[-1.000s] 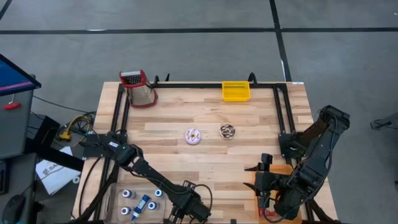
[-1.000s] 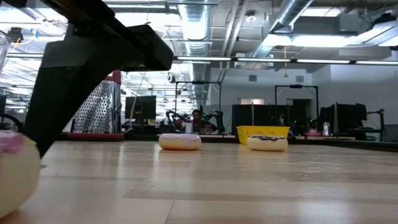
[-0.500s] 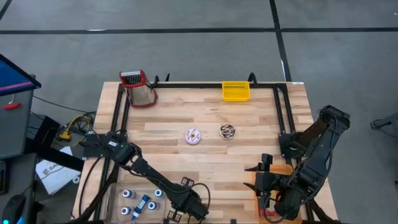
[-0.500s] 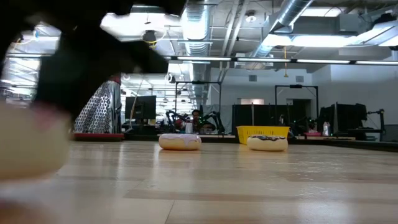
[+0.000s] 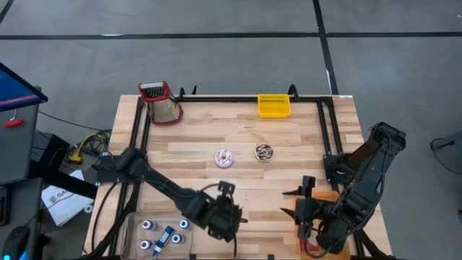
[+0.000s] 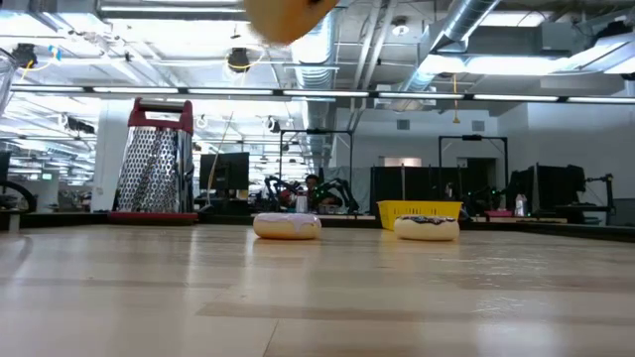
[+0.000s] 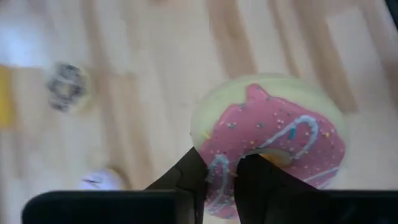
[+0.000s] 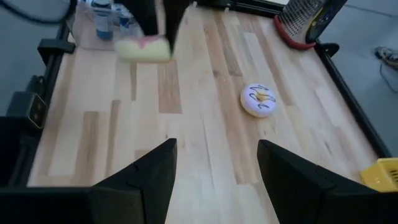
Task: Pick & Place Food Item
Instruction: Put the pink donut into the yellow bin
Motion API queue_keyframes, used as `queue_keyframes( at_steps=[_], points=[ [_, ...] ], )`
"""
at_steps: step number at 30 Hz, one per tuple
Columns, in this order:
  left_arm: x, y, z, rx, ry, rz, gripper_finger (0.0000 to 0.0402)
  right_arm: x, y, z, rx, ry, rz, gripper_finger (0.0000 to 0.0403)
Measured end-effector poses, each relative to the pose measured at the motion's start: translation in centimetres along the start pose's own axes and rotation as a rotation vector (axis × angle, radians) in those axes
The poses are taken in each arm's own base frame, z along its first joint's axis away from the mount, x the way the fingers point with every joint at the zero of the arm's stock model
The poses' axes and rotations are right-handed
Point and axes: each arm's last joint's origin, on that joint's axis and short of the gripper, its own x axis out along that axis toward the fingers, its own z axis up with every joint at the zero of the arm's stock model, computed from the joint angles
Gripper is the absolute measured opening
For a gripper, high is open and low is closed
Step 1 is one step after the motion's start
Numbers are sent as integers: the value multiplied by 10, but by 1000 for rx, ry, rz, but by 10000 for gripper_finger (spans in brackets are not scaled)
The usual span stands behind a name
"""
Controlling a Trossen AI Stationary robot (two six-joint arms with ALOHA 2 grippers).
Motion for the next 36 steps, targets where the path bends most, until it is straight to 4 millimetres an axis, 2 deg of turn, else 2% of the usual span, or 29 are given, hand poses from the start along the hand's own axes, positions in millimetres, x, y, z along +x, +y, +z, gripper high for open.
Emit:
queue_keyframes(
  at_steps=[4,7,13,18,22,24,36],
  points=[
    [-16,25,9,15,-108,21,65,0,1,1,-102,1,14,216],
    [-21,52,11,12,-140,-58,69,0,4,3,-239,3,64,216],
    [-16,113,11,-51,-213,-332,63,0,8,6,-468,-21,118,216],
    [-6,143,11,-61,-293,-514,61,6,6,9,-571,-20,106,216],
    [0,149,11,-64,-319,-529,61,13,3,13,-601,-13,106,216],
    [3,147,13,-55,-366,-553,61,16,1,15,-614,-16,104,216],
    [20,132,4,-58,-314,-591,61,21,7,37,-724,-181,158,216]
  ],
)
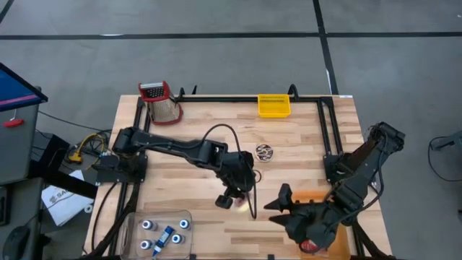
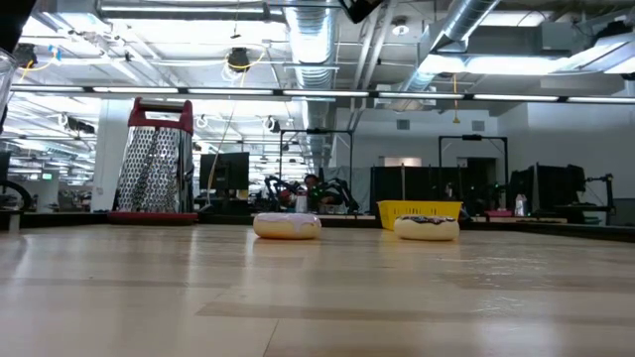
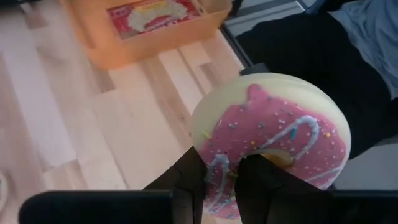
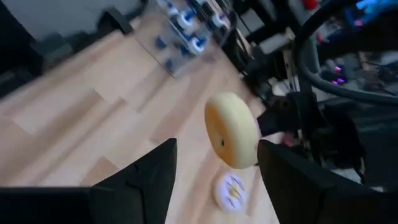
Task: Pick & Place Food Item
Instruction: Put the pink donut into the yellow bin
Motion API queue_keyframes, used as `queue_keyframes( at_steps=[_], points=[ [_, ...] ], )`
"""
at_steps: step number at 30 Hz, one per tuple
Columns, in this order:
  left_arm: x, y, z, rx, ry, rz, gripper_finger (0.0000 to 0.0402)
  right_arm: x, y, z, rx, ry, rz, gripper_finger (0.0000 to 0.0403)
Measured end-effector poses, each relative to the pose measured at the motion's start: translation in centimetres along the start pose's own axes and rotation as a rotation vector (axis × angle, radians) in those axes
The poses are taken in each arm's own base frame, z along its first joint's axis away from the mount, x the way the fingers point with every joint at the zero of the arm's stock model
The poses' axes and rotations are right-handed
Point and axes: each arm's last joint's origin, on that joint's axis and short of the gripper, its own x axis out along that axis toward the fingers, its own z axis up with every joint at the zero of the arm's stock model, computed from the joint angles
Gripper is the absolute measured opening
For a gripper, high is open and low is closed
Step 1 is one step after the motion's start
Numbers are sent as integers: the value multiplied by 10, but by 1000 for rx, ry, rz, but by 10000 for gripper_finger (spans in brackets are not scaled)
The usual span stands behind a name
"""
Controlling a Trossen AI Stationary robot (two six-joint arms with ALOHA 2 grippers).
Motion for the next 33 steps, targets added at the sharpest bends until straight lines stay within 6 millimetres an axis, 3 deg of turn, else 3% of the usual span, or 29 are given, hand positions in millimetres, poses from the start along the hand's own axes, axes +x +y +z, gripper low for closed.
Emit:
queue_keyframes(
  at_steps=[12,18,22,33],
  points=[
    [11,-20,6,68,-73,-73,60,15,-16,1,64,-71,99,216],
    [13,-29,12,102,-121,-97,60,14,-15,7,25,-127,98,216],
    [13,-34,17,127,-168,-134,60,25,-9,8,2,-112,112,216],
    [14,-36,18,134,-174,-139,60,32,-7,15,-44,-148,66,216]
  ],
)
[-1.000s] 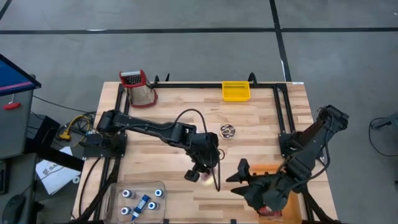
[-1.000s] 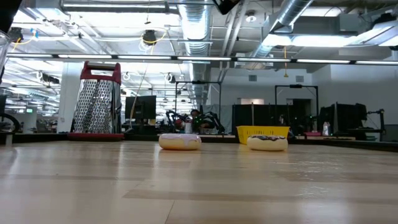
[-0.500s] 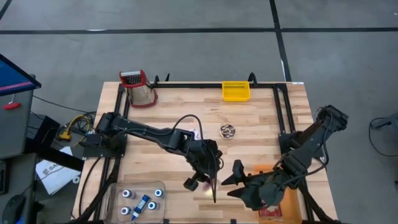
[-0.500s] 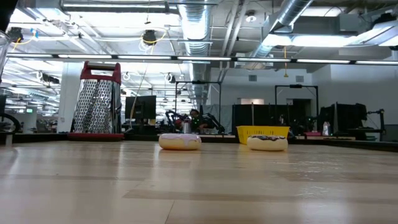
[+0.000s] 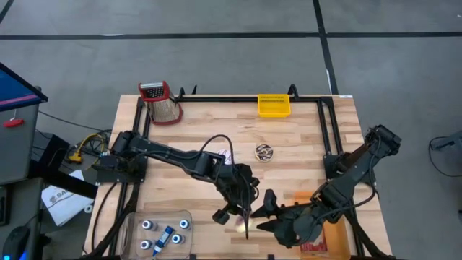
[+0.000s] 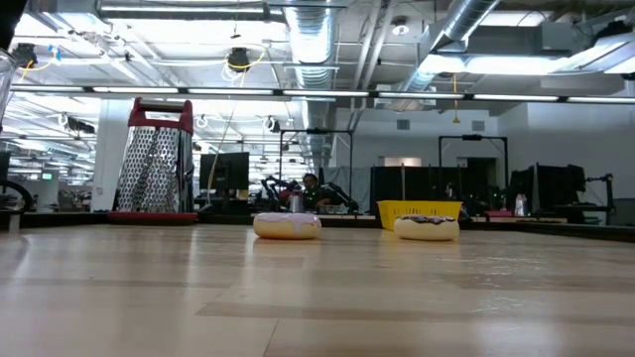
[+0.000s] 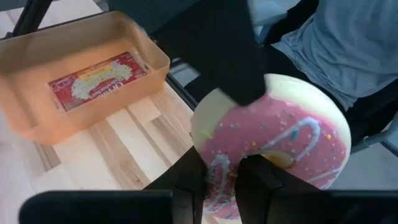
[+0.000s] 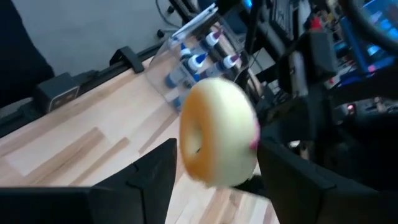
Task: Pick & Place Food Item
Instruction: Put the pink donut into the yellow bin
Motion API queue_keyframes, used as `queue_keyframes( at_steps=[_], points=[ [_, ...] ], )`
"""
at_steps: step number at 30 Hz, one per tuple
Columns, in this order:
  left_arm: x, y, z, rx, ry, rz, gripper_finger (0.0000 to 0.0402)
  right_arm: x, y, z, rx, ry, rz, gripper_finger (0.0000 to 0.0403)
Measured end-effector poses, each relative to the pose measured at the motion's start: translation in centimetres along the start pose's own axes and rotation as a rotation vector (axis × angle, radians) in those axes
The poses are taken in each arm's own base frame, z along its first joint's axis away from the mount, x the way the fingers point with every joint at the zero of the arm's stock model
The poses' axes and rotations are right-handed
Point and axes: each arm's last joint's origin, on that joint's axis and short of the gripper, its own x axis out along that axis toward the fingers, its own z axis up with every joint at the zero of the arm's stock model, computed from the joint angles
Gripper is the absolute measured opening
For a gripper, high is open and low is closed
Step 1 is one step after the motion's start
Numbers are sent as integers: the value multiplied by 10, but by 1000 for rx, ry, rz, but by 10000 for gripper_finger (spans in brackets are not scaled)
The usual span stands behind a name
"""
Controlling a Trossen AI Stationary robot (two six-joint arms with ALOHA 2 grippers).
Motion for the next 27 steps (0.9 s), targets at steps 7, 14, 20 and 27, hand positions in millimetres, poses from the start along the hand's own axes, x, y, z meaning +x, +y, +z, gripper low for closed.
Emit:
queue_keyframes(
  at_steps=[7,14,20,27],
  points=[
    [3,-6,3,28,-16,-9,60,2,-5,0,-6,-15,-18,216],
    [3,-7,4,37,-29,-8,60,6,-12,0,6,-36,-23,216],
    [3,-6,4,38,-31,-7,60,6,-12,1,1,-47,-21,216],
    [2,-5,5,42,-37,-4,60,7,-14,1,11,-71,5,216]
  ],
)
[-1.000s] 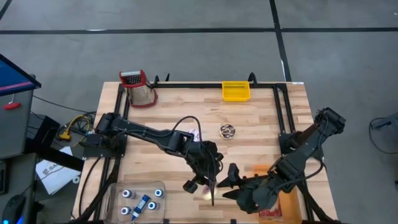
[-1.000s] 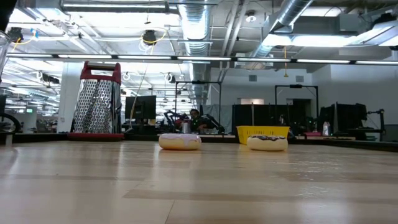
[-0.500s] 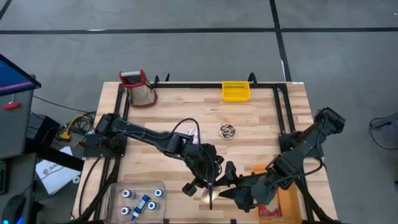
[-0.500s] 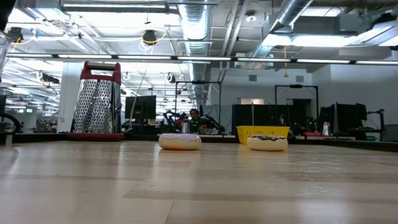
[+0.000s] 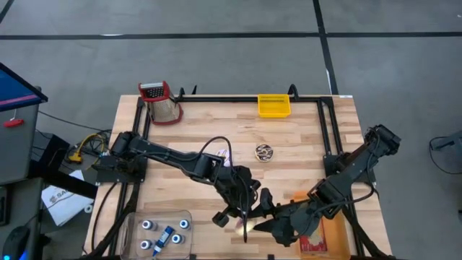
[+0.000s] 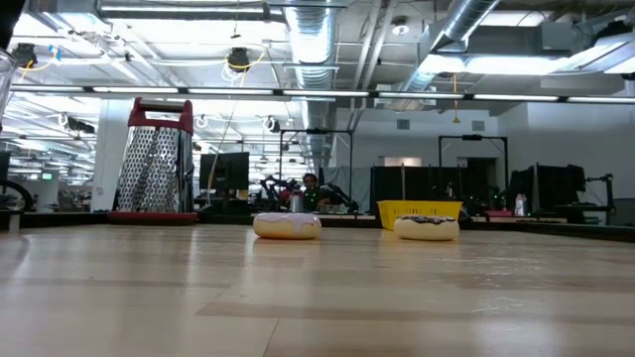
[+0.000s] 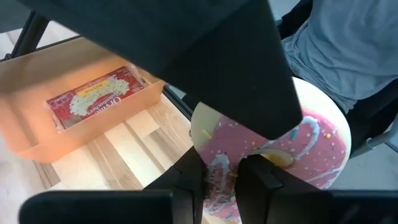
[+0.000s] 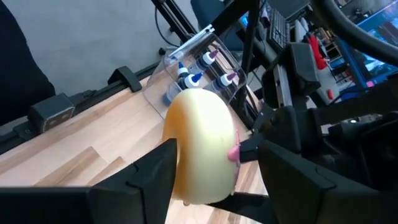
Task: Pick & Place Food Item
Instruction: Put the pink donut into the yellow bin
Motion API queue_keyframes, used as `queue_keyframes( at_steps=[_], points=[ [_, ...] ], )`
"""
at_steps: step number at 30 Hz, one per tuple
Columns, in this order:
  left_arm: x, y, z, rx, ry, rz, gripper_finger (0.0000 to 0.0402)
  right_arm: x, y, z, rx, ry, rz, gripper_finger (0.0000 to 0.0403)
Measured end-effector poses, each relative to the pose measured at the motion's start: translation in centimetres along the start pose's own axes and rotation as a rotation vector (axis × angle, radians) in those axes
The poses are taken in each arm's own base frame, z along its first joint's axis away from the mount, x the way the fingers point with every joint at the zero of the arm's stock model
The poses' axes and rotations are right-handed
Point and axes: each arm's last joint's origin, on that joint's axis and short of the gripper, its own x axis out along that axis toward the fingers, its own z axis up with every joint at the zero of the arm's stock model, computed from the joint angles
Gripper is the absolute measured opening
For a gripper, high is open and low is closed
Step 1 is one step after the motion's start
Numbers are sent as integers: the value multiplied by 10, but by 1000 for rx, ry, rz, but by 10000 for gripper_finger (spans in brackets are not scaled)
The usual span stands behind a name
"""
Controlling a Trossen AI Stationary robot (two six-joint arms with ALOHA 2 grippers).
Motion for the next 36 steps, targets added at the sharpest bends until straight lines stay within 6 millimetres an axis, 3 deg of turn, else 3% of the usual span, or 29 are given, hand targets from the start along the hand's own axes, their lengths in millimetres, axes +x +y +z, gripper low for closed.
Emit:
queue_keyframes(
  at_steps=[9,24,30,36],
  points=[
    [0,0,0,1,1,1,60,2,-2,-2,19,-10,23,203],
    [-1,-1,-2,-29,21,-2,63,3,-2,-3,32,-6,44,112],
    [-21,-9,1,-50,60,8,78,3,-2,-4,49,3,45,108],
    [-64,-25,12,-41,62,70,91,3,-2,-4,56,6,47,108]
  ],
)
